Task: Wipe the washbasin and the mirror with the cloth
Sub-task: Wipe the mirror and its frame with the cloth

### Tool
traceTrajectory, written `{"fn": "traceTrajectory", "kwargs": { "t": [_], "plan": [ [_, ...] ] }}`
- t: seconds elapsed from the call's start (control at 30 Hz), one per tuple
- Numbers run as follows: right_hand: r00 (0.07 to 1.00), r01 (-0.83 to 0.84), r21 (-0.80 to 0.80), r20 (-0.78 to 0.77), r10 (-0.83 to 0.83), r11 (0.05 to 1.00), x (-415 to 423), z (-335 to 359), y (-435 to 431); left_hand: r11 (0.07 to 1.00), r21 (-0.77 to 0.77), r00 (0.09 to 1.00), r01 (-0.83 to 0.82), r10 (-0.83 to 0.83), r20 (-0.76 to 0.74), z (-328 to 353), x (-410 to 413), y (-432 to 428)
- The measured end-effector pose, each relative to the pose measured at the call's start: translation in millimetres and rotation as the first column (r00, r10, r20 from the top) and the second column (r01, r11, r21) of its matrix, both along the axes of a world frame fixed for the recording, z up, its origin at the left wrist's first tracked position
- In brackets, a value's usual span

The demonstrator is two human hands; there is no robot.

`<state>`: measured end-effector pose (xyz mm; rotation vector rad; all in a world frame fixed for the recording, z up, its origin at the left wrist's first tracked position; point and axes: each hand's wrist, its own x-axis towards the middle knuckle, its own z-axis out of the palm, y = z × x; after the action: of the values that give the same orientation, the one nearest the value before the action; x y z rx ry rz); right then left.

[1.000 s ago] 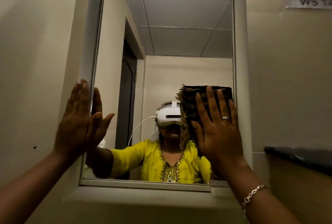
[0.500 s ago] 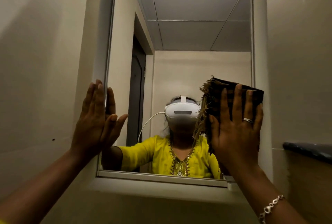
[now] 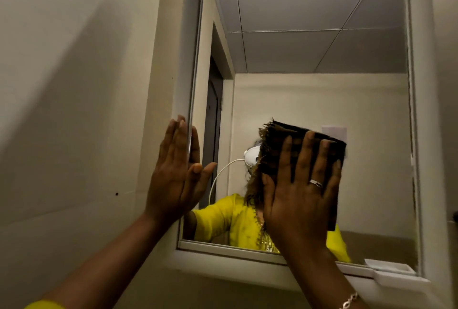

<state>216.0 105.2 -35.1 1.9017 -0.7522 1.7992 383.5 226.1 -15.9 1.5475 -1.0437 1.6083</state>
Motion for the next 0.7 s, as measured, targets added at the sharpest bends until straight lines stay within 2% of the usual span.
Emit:
{"fn": "traceTrajectory", "kwargs": {
  "t": [0.1, 0.3, 0.47, 0.7],
  "plan": [
    [0.999, -0.036, -0.015, -0.008, 0.036, 0.999, 19, 2, 17, 0.997, 0.013, 0.996, 0.079, -0.079, 0.029, -1, -9, 5],
    [0.991, -0.12, -0.044, -0.061, 0.117, 0.992, 56, 4, 52, 0.94, 0.024, 0.94, 0.339, -0.34, 0.028, -1, -23, 12],
    [0.987, -0.151, -0.02, -0.065, 0.149, 0.988, 76, 7, 72, 0.918, 0.001, 0.918, 0.396, -0.396, 0.014, -2, -15, 11],
    [0.985, -0.12, -0.079, -0.136, 0.108, 0.99, 83, 8, 73, 0.9, -0.018, 0.9, 0.436, -0.436, 0.013, -2, -13, 12]
  ]
}}
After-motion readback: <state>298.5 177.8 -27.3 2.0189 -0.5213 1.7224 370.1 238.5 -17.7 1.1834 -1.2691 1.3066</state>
